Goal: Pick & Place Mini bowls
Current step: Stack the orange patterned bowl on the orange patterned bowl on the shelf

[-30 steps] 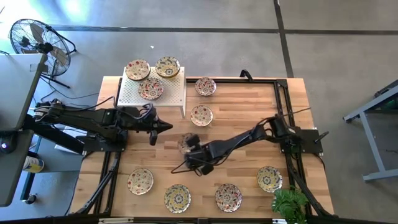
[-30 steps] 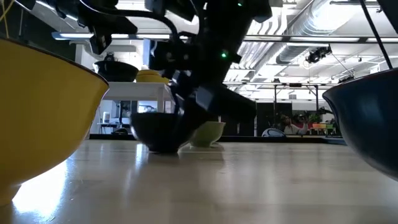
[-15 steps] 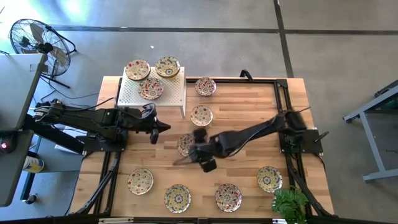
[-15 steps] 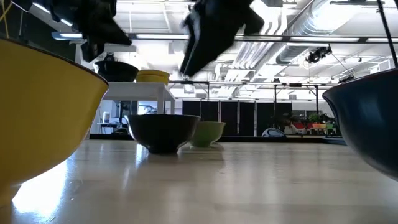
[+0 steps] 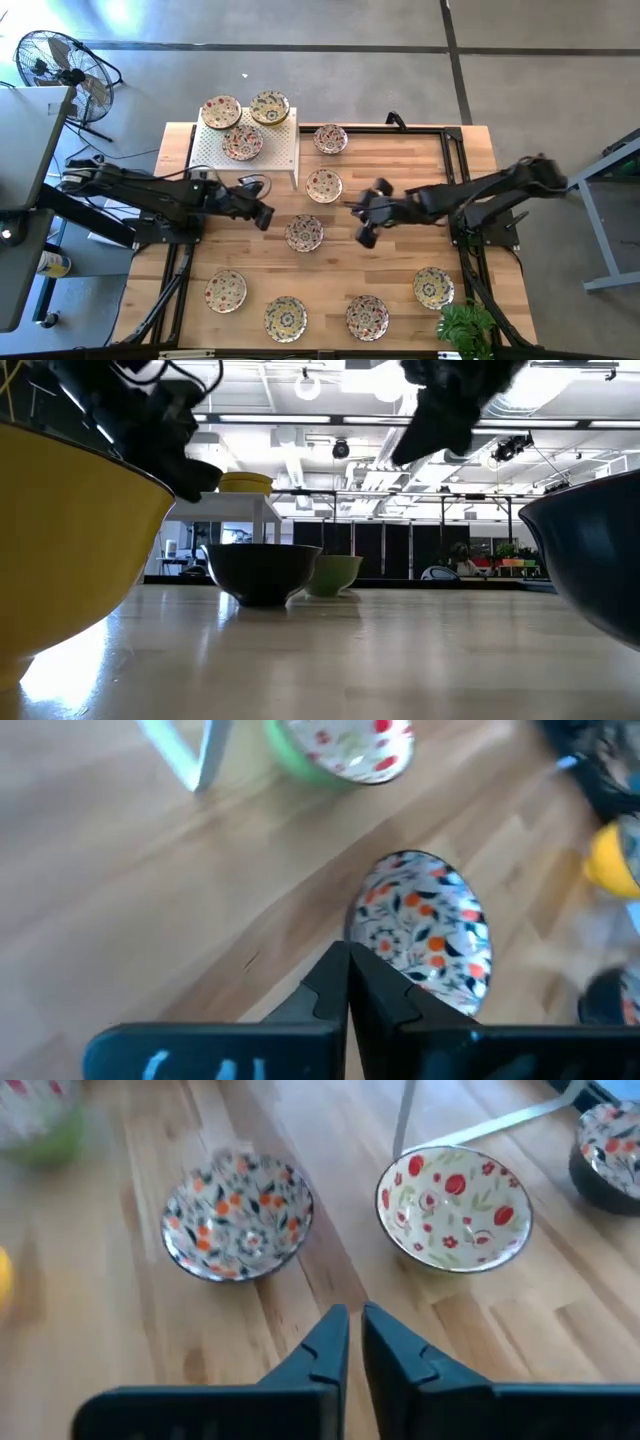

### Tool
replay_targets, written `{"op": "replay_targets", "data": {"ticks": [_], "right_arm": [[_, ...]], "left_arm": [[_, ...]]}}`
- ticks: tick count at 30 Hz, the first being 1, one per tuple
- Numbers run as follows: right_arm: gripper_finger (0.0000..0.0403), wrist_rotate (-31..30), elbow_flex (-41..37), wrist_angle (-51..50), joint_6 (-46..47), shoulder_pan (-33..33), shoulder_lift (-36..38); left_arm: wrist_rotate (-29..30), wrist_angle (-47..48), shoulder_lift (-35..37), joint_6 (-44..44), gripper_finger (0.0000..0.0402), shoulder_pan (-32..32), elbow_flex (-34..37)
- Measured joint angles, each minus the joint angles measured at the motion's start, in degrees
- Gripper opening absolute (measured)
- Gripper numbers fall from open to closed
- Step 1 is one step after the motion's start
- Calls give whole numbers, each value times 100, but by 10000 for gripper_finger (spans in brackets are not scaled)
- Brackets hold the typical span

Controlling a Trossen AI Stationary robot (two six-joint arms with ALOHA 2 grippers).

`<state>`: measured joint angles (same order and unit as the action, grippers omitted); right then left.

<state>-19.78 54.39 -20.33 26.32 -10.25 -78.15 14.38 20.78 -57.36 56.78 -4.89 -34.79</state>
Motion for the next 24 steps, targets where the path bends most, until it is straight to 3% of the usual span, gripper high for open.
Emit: {"op": "replay_targets", "data": {"ticks": [5, 14, 24], "right_arm": [[33, -210, -850, 568, 214, -10, 939], [2, -238, -1312, 603, -476, 157, 1909], [1, 141, -1312, 598, -1314, 164, 2166]], "left_arm": [[-123, 17, -520, 750, 56, 0, -68], [-499, 234, -1622, 1037, 167, -2, -888], [-772, 453, -2750, 2115, 186, -62, -1618]]}}
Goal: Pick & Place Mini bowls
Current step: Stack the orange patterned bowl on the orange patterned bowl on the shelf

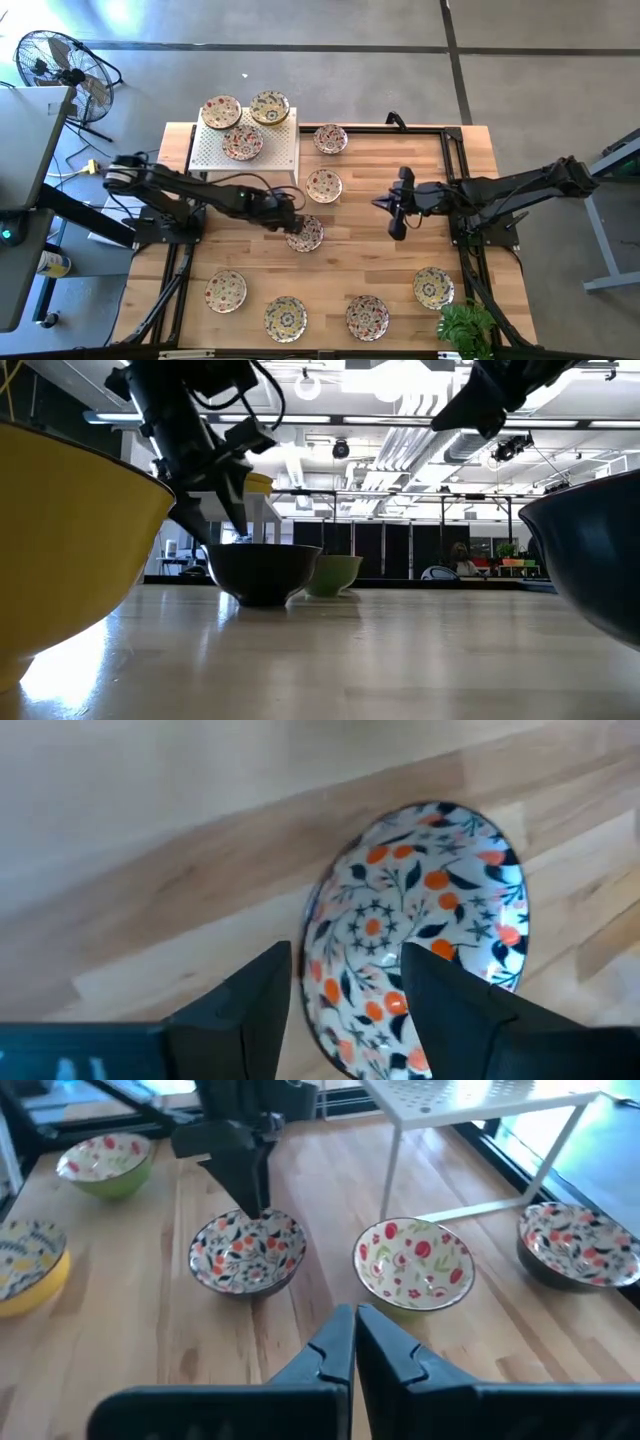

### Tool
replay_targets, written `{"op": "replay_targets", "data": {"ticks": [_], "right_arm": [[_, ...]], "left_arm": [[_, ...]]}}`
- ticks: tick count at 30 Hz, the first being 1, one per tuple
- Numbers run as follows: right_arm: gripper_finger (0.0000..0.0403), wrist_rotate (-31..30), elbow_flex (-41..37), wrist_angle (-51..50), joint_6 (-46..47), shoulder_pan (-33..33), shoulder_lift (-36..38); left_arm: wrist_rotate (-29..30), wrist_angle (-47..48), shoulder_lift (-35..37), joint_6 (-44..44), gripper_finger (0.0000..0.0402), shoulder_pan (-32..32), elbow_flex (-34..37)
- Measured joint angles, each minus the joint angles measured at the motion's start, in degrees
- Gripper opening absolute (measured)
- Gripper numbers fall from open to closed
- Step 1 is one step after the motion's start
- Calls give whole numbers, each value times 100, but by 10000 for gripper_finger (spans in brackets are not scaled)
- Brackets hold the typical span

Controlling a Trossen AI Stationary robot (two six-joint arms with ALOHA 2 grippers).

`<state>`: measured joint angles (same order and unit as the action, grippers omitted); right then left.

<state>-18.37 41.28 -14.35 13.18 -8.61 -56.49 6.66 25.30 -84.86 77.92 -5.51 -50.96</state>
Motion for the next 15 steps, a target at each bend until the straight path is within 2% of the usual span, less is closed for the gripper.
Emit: {"op": "replay_targets", "data": {"ticks": [3, 6, 13, 15], "right_arm": [[3, 110, 0, -20, -160, -4, 0], [4, 197, 0, -26, -320, -4, 0], [3, 247, 0, -200, -568, -6, 0], [4, 249, 0, -259, -598, -4, 0]], "left_arm": [[-30, 81, -256, 321, 178, -108, -56], [-137, 54, -423, 585, 151, -225, -87], [-117, 24, -553, 935, 33, -407, -78], [-146, -11, -513, 1014, 11, -390, -89]]}}
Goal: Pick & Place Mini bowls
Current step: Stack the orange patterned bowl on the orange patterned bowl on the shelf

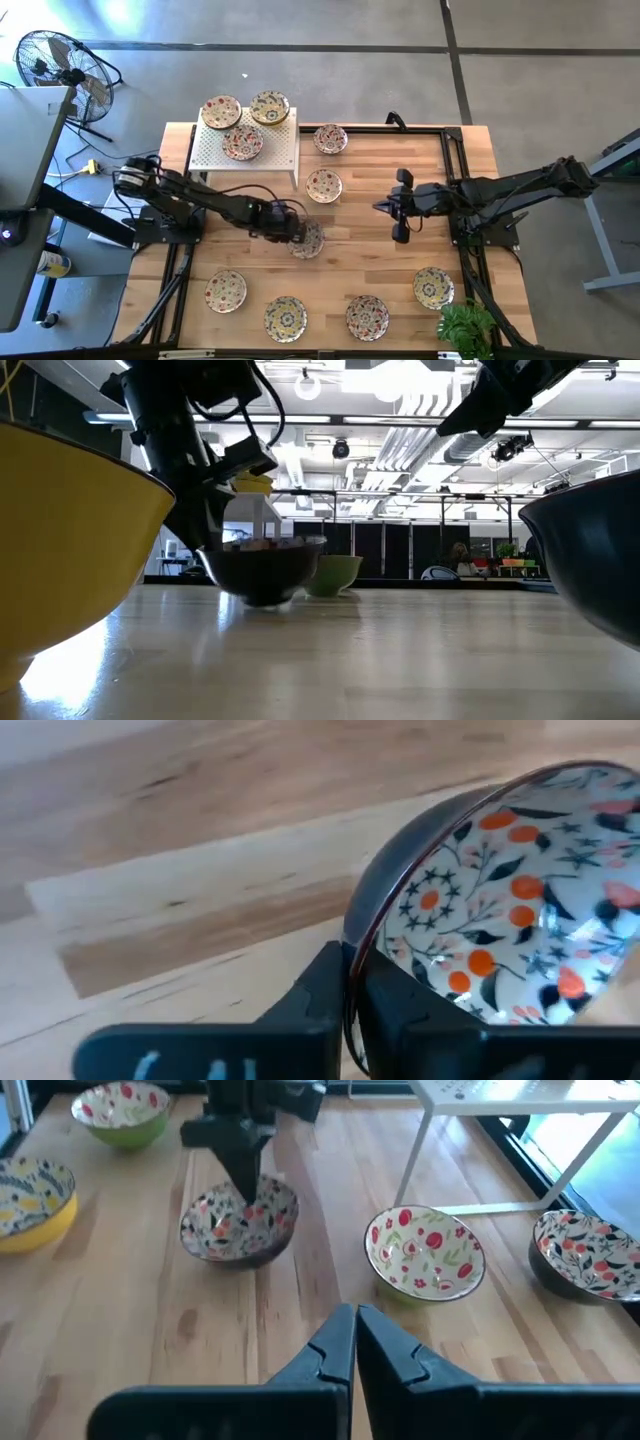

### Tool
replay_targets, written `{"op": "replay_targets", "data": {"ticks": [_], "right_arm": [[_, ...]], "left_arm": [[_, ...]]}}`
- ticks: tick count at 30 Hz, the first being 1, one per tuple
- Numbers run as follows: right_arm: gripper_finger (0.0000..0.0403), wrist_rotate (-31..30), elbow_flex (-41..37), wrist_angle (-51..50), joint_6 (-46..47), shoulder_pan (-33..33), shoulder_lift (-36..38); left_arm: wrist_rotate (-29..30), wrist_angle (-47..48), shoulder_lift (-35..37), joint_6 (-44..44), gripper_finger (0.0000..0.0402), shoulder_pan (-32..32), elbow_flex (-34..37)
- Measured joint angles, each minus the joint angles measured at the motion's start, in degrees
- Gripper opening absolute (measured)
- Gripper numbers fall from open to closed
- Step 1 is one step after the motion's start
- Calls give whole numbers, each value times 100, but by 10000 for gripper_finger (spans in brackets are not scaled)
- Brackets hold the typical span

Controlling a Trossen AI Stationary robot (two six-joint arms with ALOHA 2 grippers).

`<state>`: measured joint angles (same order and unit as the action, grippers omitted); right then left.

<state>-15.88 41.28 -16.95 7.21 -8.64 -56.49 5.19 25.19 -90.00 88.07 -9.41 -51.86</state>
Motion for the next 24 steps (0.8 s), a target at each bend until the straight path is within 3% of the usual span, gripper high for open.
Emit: {"op": "replay_targets", "data": {"ticks": [5, 10, 16, 21, 24], "right_arm": [[1, 0, 0, -97, -129, 0, 0], [4, 0, 0, -125, -129, 0, -2], [1, -2, -2, -74, -187, 0, -2], [3, -2, -2, -24, -192, 0, -2], [1, -2, -2, 60, -198, 0, -2]], "left_arm": [[98, 284, 567, 280, 12, 2, 10], [419, 1009, 1630, 605, 9, 4, 15], [1427, 1878, 2992, 1107, 5, 4, -22], [2373, 3408, 3511, 1598, 4, 78, -749], [2408, 4445, 3546, 1530, 4, 404, -1437]]}}
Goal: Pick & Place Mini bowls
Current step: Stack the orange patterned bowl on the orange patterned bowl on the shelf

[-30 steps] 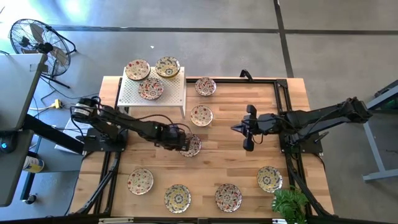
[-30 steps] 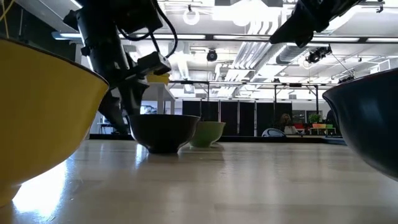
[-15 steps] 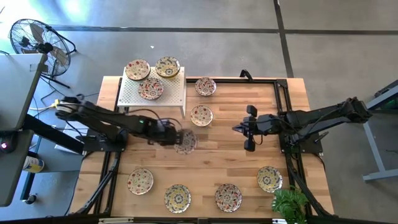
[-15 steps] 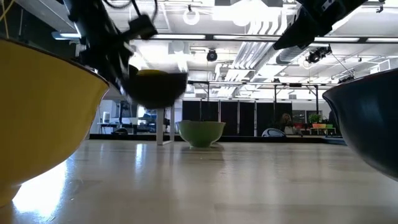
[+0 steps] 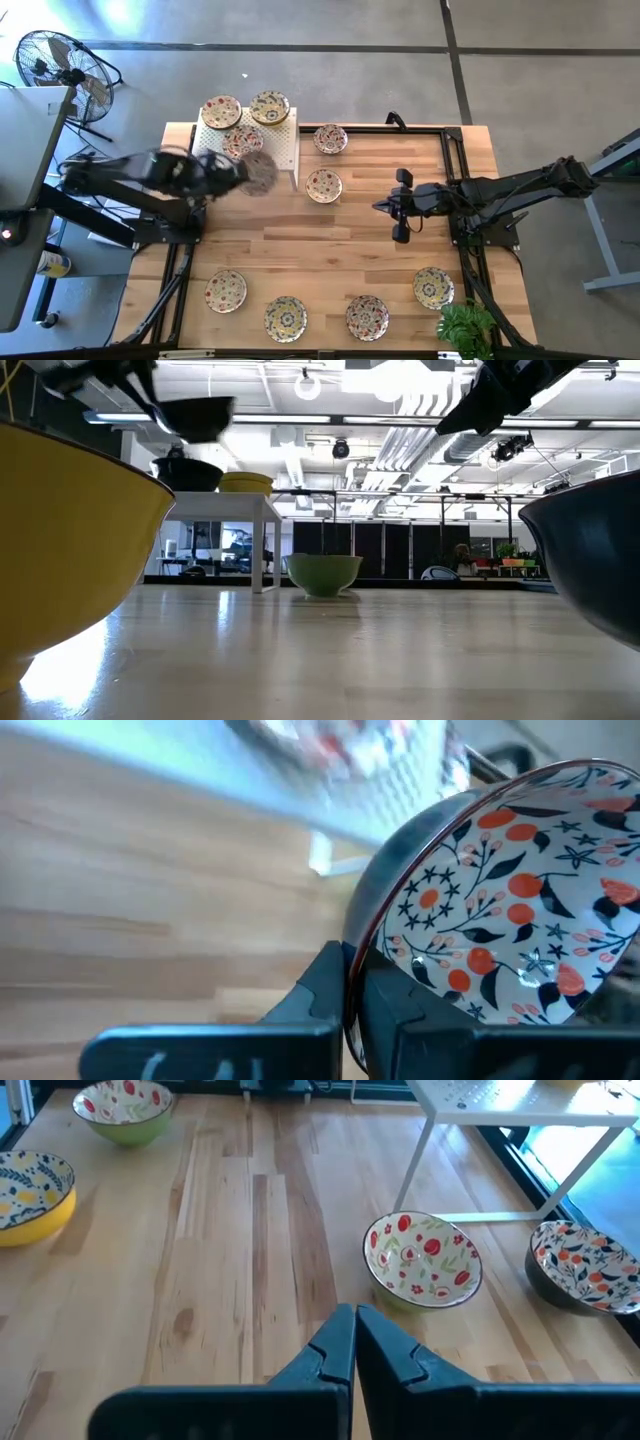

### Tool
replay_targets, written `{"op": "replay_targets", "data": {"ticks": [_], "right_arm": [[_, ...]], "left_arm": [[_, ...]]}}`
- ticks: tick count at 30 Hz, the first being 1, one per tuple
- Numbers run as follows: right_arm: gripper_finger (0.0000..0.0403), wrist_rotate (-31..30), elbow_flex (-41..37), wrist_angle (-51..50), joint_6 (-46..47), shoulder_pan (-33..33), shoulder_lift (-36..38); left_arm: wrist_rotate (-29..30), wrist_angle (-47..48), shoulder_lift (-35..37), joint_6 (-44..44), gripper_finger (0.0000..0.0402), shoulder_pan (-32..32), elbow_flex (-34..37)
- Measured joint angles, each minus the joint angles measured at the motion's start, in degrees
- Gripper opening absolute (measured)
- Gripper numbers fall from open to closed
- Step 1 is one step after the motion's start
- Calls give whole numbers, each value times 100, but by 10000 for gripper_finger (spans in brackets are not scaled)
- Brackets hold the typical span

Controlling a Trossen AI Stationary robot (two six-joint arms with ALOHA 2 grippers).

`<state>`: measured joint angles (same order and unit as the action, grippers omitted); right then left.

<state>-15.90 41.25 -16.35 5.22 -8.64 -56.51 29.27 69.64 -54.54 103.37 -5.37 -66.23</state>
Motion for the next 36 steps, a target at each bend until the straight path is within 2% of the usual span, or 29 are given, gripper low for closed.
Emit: {"op": "replay_targets", "data": {"ticks": [5, 10, 17, 28, 36], "right_arm": [[2, 0, 0, 112, -36, 0, 0], [1, 0, 0, 121, -36, 0, 0], [1, 2, 0, 181, -133, 0, 0], [2, 164, 0, 247, -273, 0, 0], [2, 181, 0, 248, -276, -2, 0]], "left_arm": [[-63, 1388, -90, -340, 4, 778, -1148], [-319, 2118, -165, -748, 4, 1664, -1843], [-1386, 2005, -288, -1629, 4, 2920, -1781], [-2424, 1337, -726, -3246, 4, 4828, -1697], [-3159, 1260, -1211, -4144, 4, 5617, -1697]]}}
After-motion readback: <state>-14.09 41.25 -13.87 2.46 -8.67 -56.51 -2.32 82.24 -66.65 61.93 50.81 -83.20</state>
